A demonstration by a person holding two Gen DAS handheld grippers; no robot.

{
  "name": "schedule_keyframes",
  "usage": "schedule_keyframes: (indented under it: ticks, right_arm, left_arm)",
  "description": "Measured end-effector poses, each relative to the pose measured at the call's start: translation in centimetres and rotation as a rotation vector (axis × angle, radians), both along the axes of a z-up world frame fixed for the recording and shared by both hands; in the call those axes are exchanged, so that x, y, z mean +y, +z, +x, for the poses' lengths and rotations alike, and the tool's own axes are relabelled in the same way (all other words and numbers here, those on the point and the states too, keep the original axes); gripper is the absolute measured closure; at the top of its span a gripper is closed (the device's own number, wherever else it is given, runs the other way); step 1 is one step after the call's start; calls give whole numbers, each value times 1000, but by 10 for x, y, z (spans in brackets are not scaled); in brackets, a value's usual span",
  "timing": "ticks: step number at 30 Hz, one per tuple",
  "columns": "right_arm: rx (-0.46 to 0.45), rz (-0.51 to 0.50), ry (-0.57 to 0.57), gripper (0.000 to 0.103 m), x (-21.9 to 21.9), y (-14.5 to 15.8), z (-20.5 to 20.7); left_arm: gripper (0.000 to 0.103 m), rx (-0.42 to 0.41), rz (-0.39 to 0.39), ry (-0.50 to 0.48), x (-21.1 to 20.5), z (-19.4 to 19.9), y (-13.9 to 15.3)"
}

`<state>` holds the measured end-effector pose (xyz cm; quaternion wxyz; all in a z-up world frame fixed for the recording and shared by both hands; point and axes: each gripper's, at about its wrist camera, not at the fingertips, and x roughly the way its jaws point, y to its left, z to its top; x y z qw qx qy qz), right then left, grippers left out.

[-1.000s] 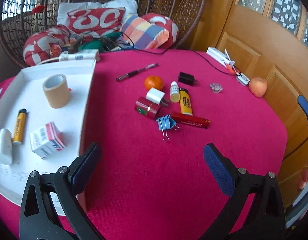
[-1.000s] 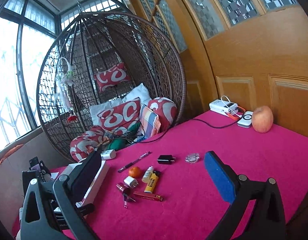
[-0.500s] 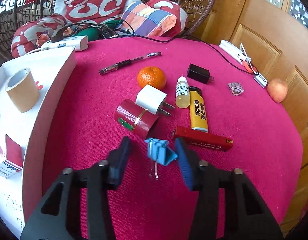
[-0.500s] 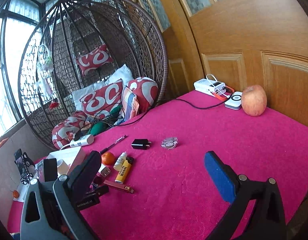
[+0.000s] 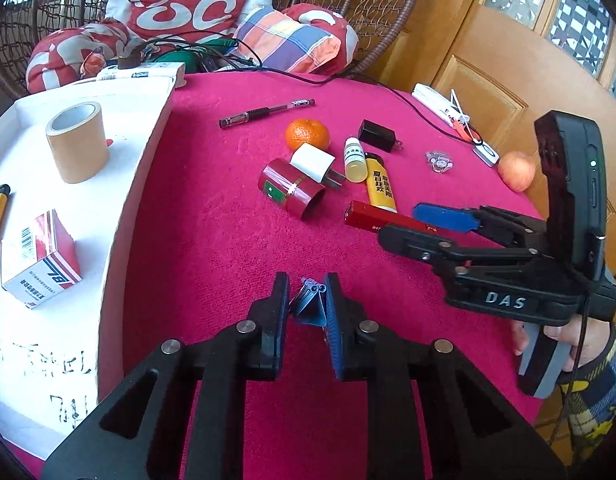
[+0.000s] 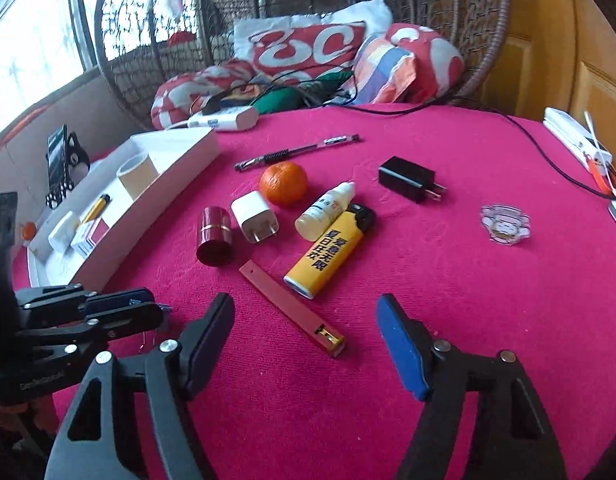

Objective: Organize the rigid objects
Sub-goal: 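Grasp the blue binder clip with the left tool while the right tool grasps the red lighter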

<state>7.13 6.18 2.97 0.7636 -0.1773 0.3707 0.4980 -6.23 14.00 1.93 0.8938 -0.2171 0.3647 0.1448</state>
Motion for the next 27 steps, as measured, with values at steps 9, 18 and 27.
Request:
schedule_keyframes:
  ticks: [9, 18, 27]
  right_arm:
    - [-81, -60, 35, 93, -10, 1, -27]
    - [-58, 134, -52, 93, -36, 43, -44]
    - [-42, 196, -94, 93, -41, 52, -44]
  left_arm:
    - [88, -22, -4, -29, -4, -9, 2]
    - [89, -81, 30, -42, -10, -23, 20]
    - [39, -27, 32, -41, -13, -24, 9]
